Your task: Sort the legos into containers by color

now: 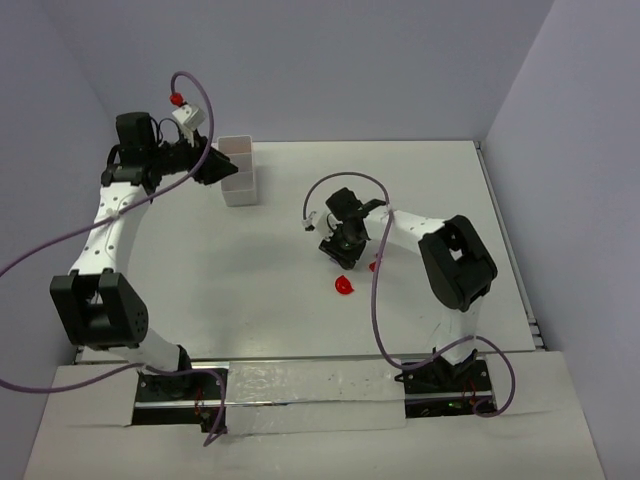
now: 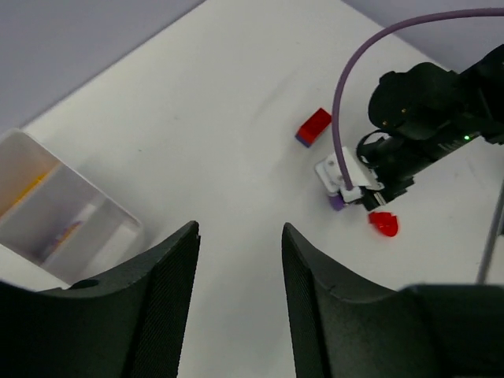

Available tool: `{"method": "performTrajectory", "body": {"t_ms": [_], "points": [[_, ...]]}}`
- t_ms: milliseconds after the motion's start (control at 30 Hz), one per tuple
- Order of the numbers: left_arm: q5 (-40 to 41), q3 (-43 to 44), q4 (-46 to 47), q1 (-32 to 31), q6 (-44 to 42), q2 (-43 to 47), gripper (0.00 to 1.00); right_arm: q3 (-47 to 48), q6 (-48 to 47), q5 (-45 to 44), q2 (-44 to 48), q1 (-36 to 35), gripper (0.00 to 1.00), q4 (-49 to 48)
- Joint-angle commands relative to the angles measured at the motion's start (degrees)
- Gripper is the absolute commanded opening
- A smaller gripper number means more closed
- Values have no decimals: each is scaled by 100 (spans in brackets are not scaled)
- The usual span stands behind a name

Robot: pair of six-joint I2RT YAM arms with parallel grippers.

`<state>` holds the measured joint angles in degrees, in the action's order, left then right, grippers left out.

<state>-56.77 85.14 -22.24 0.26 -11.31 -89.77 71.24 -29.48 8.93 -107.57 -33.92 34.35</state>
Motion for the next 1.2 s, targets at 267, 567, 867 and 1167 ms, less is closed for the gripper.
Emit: {"method": "performTrajectory", "body": {"t_ms": [267,567,867,1167], "points": [[383,-2215,1340,-273,3112,1336,53,1175,594,973,1484,-752,15,-336],[-57,-2400,1324,-643,3612,1104,58,1708,717,471,1280,-1473,13,-241],[-679,-2191,710,-913,3248,654,59,1985,637,183,1075,-1644,12,-136],[-853,-2244,857,-1262,3285,654,63,2038,602,46,904,-1671,11,-109]]}}
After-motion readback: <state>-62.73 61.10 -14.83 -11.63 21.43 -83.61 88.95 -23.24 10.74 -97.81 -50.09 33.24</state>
